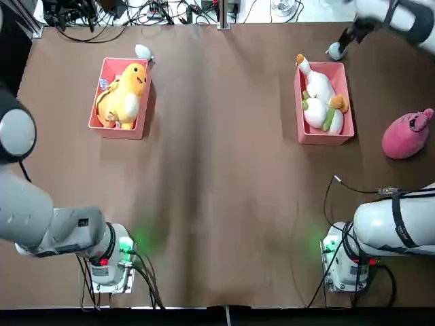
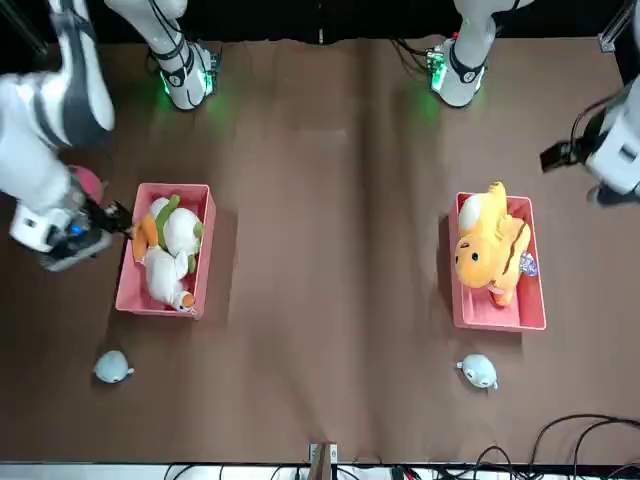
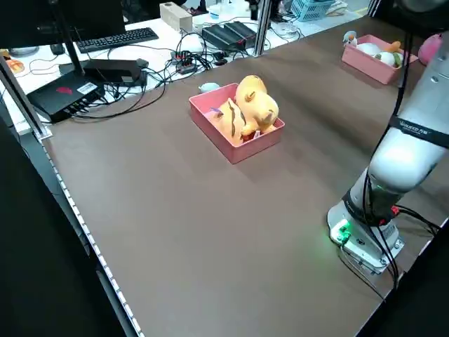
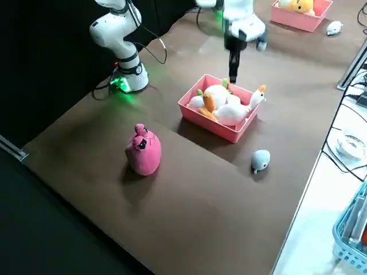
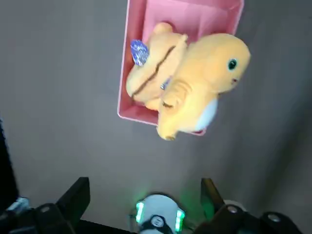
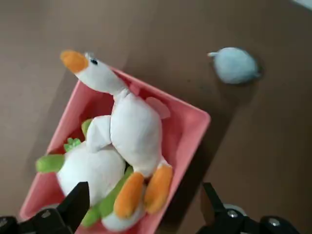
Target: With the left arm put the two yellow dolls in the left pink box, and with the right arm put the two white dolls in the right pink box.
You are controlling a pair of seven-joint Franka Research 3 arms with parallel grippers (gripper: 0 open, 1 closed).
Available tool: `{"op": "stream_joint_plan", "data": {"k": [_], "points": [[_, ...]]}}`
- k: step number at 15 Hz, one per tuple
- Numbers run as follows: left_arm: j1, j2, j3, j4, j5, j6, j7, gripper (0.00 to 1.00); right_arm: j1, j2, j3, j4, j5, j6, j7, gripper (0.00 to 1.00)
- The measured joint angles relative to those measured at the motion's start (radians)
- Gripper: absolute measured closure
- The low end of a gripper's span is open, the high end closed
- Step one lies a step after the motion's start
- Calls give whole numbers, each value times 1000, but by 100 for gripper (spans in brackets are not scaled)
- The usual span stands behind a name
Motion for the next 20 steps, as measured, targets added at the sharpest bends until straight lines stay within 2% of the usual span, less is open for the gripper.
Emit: {"op": "stream_joint_plan", "data": {"k": [1, 2, 5, 8, 11, 14, 16, 20], "points": [[-53, -36, 78, -22, -37, -1, 0, 0, -5, -3, 0, 81, 0, -87, 15, 0], [-121, -93, 188, -81, -83, 6, 2, 0, -17, -4, -1, 225, 0, -217, 33, 0], [-148, -168, 214, -230, -97, 97, 2, 0, -24, -4, -1, 375, 0, -406, 70, 0], [-156, -199, 214, -335, -97, 165, 0, 0, -24, -7, -1, 463, 0, -574, 107, 0], [-157, -198, 211, -352, -97, 179, 0, 0, -15, -56, -17, 444, 0, -611, 132, 0], [-158, -199, 210, -352, -97, 189, 0, 0, 59, -136, -91, 353, 0, -608, 153, 0], [-156, -199, 212, -348, -97, 202, 3, 0, 90, -161, -130, 315, 0, -601, 163, 1], [-154, -199, 217, -275, -97, 211, 0, 0, 97, -162, -142, 312, 9, -583, 281, 1]]}}
